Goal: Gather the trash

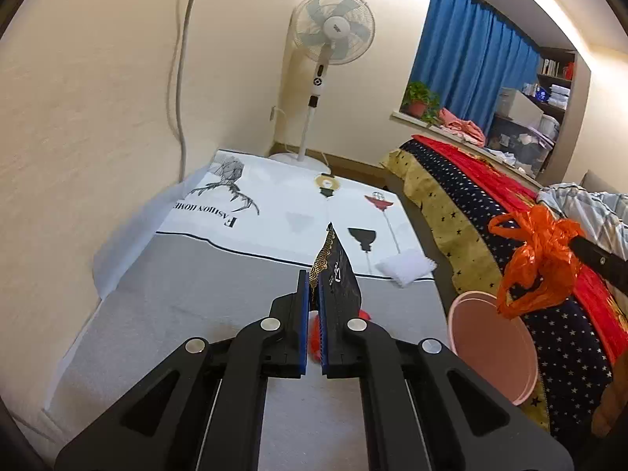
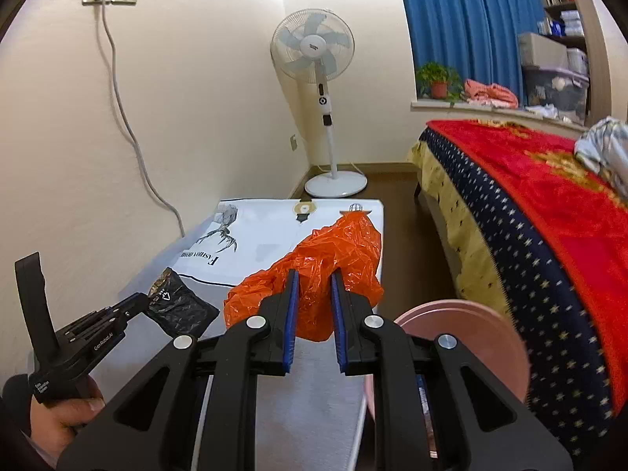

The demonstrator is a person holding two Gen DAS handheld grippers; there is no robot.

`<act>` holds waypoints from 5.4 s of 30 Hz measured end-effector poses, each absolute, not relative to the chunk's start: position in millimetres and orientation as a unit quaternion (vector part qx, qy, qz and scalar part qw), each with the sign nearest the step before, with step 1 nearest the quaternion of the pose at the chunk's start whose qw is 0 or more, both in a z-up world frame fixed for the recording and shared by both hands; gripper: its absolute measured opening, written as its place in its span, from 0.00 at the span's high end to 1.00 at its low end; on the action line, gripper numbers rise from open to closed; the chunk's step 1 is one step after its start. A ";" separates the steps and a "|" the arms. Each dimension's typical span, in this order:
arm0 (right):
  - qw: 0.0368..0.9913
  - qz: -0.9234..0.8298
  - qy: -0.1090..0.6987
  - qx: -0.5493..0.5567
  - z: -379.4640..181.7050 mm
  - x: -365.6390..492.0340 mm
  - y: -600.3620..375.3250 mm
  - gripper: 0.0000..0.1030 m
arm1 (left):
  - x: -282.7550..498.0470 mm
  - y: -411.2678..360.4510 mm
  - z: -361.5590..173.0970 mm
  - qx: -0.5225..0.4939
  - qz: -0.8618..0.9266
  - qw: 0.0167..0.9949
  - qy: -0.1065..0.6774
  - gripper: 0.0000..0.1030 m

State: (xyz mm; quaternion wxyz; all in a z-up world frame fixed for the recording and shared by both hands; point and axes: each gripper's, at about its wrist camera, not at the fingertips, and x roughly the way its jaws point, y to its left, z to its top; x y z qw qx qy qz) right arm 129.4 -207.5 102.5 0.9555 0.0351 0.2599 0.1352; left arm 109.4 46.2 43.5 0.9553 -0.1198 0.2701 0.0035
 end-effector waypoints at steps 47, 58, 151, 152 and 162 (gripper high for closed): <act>0.964 0.022 0.255 0.069 69.3 124.9 -304.0 0.84 | 134.3 -50.5 34.1 -0.104 -0.078 0.955 0.267 0.96; 0.963 -0.012 0.258 0.077 63.1 128.4 -331.6 0.84 | 145.3 -91.9 32.3 -0.082 -0.109 0.955 0.263 0.96; 0.943 0.096 0.308 0.087 0.2 224.9 -234.1 0.63 | 200.1 -8.1 -69.8 -0.112 0.037 0.903 0.414 0.22; 0.942 0.096 0.310 0.089 -2.2 228.9 -232.9 0.63 | 201.4 -7.9 -70.8 -0.113 0.036 0.902 0.416 0.22; 0.929 0.092 0.338 0.117 -33.7 273.3 -224.7 0.63 | 213.2 -6.5 -75.6 -0.105 0.024 0.900 0.423 0.37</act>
